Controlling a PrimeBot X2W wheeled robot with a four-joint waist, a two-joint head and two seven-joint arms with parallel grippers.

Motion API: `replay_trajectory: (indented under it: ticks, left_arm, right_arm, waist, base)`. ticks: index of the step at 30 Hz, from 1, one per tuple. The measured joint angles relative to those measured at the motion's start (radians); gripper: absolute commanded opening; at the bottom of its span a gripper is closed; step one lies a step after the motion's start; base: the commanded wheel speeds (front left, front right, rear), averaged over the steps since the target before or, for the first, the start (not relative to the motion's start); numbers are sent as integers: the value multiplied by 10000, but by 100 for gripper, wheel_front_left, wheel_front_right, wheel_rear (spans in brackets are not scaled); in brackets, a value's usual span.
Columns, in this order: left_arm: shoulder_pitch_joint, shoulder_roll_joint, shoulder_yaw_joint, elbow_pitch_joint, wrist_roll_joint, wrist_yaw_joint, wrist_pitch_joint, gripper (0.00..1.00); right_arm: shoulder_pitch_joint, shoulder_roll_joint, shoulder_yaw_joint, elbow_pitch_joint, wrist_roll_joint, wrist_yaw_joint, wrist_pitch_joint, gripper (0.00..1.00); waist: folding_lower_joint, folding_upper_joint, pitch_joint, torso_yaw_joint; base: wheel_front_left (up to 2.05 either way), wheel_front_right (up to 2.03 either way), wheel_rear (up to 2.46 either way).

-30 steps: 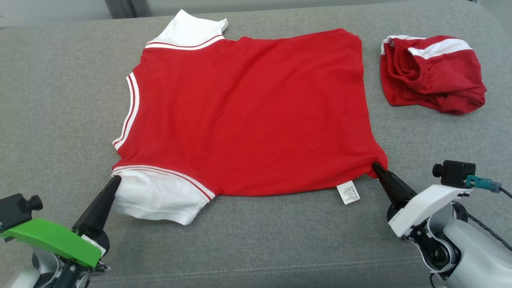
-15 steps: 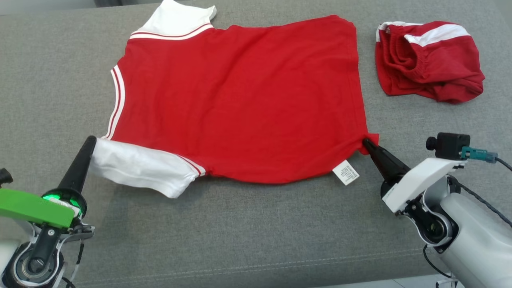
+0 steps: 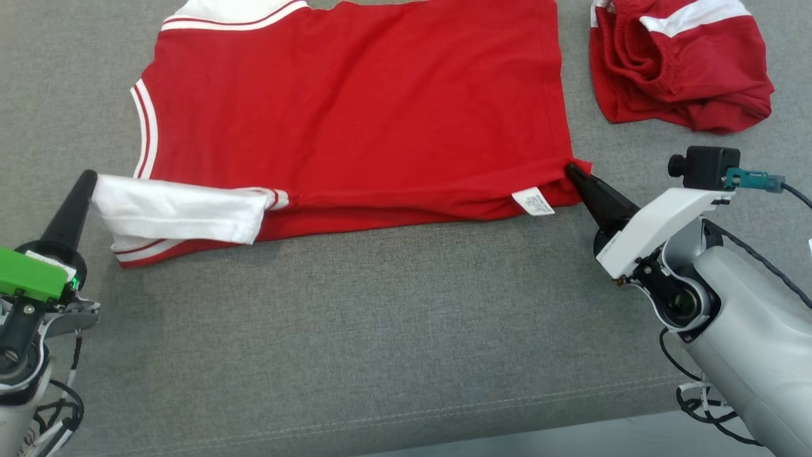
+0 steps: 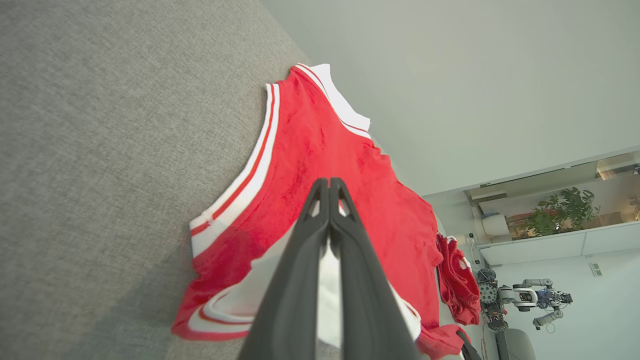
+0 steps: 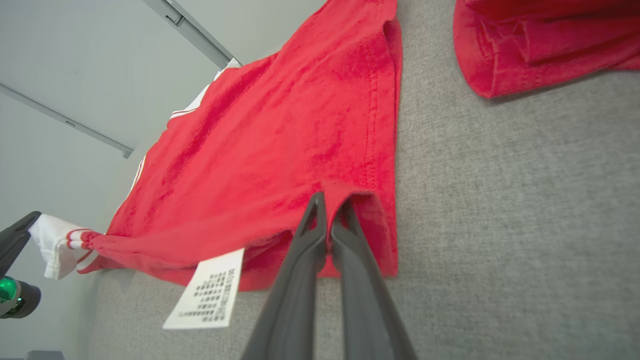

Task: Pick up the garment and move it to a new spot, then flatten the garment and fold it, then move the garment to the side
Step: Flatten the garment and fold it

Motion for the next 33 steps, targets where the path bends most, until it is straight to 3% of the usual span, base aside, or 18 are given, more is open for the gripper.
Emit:
replay_trajectory:
  ticks: [11,30,31,33]
  left_arm:
    - [-1019,-61,-63,980,-27,42,418,0]
    - [-2188,-836,-136,2746,-6,23,351,0]
    - [-2244,-884,-148,2851,12,33,343,0]
    - [-2359,-980,-190,3043,19,54,341,0]
  right_arm:
    - [-675,261,-155,523,27,10,81,0]
    - [-1565,683,-17,1383,-148,182,50,0]
    - [-1606,706,-4,1436,-150,186,8,3]
    - [-1676,732,-2,1496,-161,230,-35,43]
  waist:
    - [0,0,556,-318]
    - [0,0,744,-366]
    - [0,-1,745,-366]
    - [0,0,744,-369]
  base:
    - [0,0,0]
    - [0,0,0]
    - [0,0,0]
    - [0,0,0]
